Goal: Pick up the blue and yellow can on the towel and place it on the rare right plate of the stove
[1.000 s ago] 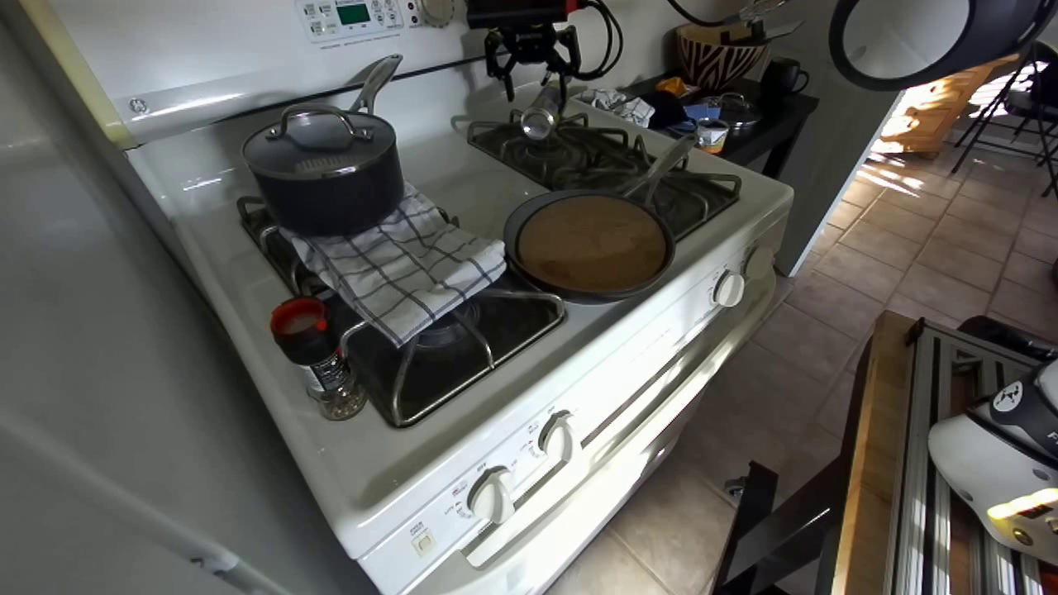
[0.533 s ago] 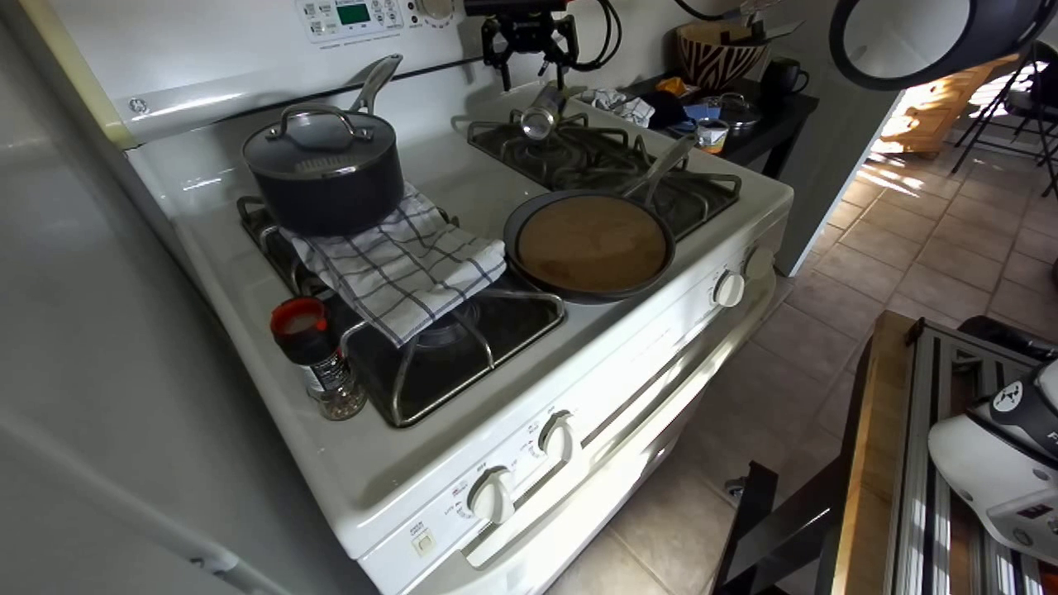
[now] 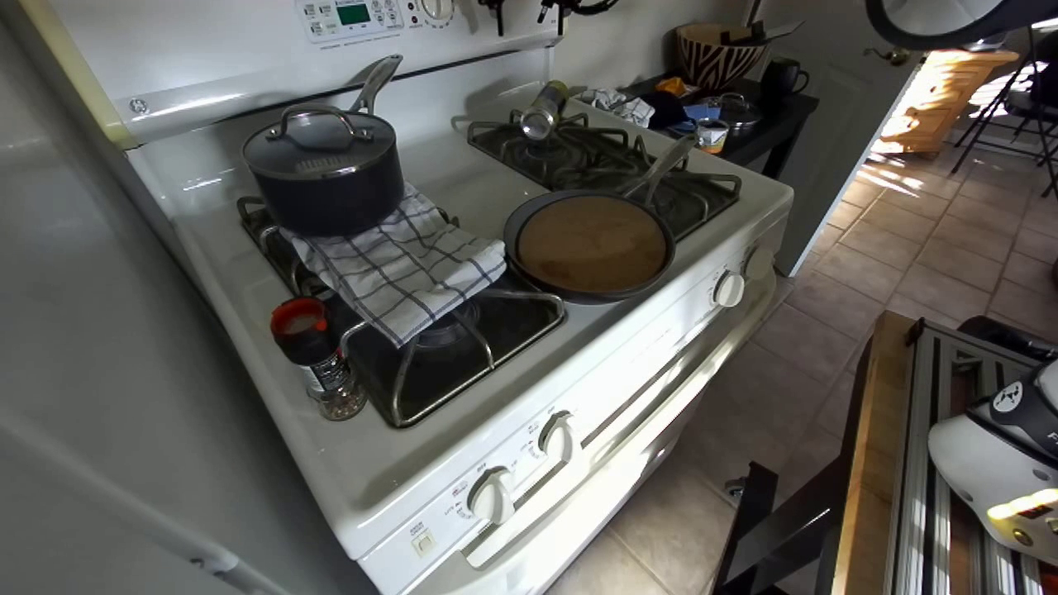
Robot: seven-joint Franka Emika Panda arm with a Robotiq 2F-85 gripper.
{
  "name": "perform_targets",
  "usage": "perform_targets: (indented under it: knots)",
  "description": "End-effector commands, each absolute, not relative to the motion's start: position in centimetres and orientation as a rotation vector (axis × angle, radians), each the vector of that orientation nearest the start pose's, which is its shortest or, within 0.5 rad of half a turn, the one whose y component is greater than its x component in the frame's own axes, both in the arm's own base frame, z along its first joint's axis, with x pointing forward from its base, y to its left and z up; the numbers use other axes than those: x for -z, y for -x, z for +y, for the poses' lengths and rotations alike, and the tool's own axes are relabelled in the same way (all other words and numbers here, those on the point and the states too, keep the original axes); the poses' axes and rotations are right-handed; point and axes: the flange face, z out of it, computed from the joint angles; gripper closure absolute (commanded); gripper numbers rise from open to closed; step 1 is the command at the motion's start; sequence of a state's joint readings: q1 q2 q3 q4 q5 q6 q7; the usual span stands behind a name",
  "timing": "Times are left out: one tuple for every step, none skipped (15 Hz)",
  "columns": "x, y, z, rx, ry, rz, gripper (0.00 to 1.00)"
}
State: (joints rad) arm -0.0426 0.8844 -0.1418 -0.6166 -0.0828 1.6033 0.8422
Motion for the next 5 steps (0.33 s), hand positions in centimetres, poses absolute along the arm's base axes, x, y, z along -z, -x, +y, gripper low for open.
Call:
perform_targets:
  knots:
    - [-53.9,-75.5,-7.9,0.39,2.983,1.271,0.0]
    - [-55.3,-75.4,-7.2,0.45,3.007,1.187,0.0]
    - [-55.9,-75.6,-6.3,0.499,3.02,1.108,0.0]
    - [-55.1,-75.8,-7.7,0.452,2.976,1.233,0.0]
    - [-56.1,-75.7,-7.0,0.487,2.986,1.18,0.0]
